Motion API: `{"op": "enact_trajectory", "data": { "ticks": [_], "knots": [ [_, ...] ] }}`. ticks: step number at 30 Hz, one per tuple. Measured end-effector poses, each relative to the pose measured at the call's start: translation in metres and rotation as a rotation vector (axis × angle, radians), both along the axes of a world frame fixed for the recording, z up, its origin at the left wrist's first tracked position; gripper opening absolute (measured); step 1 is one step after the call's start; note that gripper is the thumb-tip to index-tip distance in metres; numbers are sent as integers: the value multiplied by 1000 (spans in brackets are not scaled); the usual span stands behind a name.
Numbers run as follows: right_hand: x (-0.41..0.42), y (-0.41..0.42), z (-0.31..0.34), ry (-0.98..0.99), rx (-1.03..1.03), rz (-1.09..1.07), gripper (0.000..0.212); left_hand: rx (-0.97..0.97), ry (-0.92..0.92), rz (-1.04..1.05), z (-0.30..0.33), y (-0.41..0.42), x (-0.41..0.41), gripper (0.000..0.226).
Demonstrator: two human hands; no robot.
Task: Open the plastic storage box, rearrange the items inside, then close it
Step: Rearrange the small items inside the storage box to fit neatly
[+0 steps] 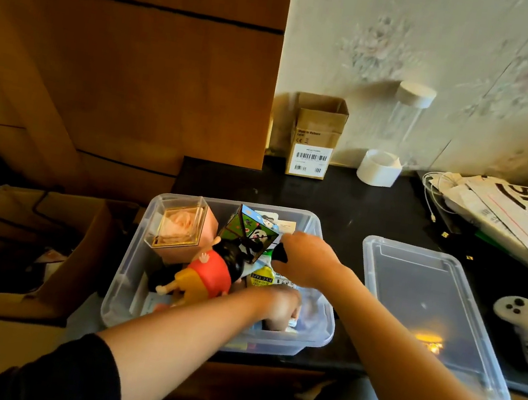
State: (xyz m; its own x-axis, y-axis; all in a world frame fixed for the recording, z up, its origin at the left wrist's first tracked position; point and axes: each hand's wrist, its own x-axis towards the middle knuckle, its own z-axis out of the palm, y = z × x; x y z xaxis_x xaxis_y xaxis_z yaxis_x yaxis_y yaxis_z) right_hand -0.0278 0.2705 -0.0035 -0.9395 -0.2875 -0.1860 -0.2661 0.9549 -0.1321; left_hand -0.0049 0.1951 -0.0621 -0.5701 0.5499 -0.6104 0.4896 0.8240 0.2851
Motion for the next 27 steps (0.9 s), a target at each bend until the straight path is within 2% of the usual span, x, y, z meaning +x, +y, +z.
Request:
{"op": "enact_trajectory", "data": {
  "ticks": [1,3,5,8,14,16,18,20,24,27],
  "knots": [
    [-1,0,-2,6,3,6,22,25,13,-6,1,-2,-1,28],
    [-2,-1,-5,13,14,18,26,61,51,-38,2,-6,-2,14],
    [-1,-1,-9,32,33,35,29,68,96,-67,3,-10,-3,25],
    [0,0,-13,67,56,48,33,63,157,-113,7,-13,-2,14],
    [-2,0,-19,93,80,71,32,-63,227,-285,7,-7,3,14],
    [-3,0,-19,100,99,83,35,-87,251,-317,5,-3,2,27],
    [-3,1,-21,117,117,100,38,-96,228,-301,1,0,0,27],
    [-3,1,-23,129,121,109,38,-86,205,-268,-2,2,-1,14],
    [-3,2,-24,140,140,119,37,-40,258,-281,-4,1,0,17],
    [-3,1,-24,137,144,118,36,-90,305,-287,-6,1,1,22]
  ]
}}
